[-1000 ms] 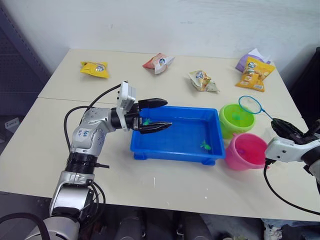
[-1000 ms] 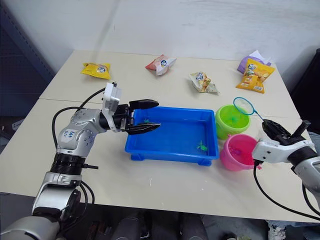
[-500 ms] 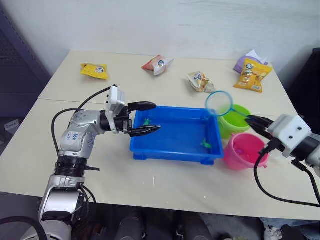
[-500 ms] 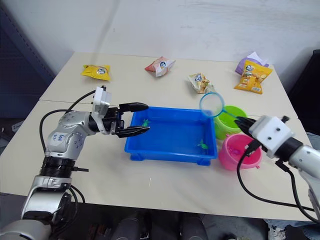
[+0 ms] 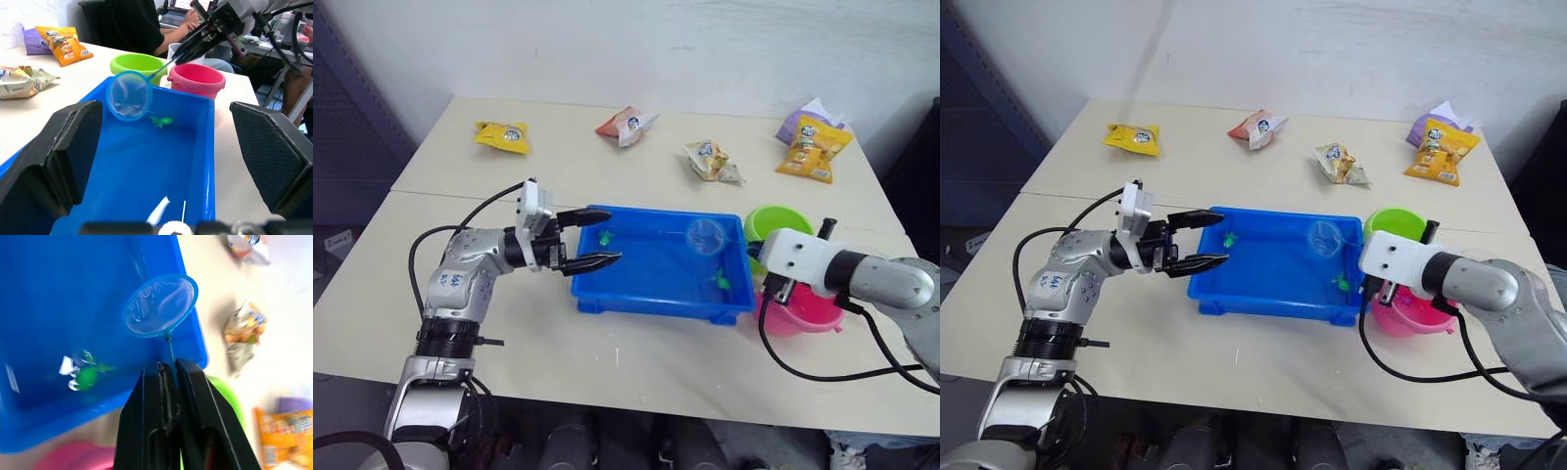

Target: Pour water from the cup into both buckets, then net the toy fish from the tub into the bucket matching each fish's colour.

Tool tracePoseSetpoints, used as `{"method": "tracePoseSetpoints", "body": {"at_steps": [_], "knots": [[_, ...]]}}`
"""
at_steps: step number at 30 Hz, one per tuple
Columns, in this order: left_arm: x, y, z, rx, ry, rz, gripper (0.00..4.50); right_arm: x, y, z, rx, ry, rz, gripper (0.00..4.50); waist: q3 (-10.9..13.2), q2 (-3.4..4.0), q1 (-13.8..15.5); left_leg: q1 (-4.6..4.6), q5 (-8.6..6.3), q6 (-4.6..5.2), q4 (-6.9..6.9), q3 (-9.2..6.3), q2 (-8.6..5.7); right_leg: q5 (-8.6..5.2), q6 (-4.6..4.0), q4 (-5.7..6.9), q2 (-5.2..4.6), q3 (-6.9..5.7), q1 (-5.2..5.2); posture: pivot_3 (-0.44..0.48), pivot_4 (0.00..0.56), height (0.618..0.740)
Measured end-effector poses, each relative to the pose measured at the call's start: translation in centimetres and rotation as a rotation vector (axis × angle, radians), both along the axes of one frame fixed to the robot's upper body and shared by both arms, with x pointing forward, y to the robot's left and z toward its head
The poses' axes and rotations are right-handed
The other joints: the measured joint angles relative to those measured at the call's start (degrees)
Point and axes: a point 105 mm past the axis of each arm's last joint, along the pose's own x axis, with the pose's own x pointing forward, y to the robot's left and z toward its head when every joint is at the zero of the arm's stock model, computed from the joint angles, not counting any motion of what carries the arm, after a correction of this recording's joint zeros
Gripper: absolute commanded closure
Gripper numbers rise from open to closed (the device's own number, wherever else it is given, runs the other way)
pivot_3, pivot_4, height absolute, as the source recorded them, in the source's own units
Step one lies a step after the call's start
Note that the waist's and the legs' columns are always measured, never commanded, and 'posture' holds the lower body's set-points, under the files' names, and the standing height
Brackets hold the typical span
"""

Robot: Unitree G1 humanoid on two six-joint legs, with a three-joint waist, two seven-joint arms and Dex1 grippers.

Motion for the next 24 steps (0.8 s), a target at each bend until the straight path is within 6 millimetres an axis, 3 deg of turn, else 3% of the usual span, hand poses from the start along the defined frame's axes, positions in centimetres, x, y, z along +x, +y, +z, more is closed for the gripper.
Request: {"method": "tracePoseSetpoints", "body": {"at_steps": [9,20,24], "knots": [[0.0,-0.1,0.1,-0.002,-0.003,0.007,0.02,0.8,-0.7,-0.2,-0.255,-0.050,0.093,4.50,0.0,0.00,-0.1,0.01,0.02,-0.03,0.00,0.01,0.02,0.00,0.00,0.02,0.02,-0.01,0.01,0.000,0.150,0.738],[0.0,-0.4,0.1,-0.015,-0.008,0.001,0.02,1.6,-0.8,-2.0,-0.364,-0.021,0.105,4.50,0.0,0.00,-0.1,0.02,0.03,-0.06,0.02,0.02,0.00,0.00,0.00,0.03,0.02,-0.02,0.01,0.000,0.150,0.738],[0.0,-0.4,0.1,-0.018,-0.008,-0.001,0.02,2.0,-0.5,-1.7,-0.390,-0.056,0.114,4.50,0.0,0.00,-0.1,0.03,0.04,-0.07,0.02,0.02,0.02,0.00,0.00,0.05,0.04,-0.02,0.00,0.000,0.150,0.738]]}}
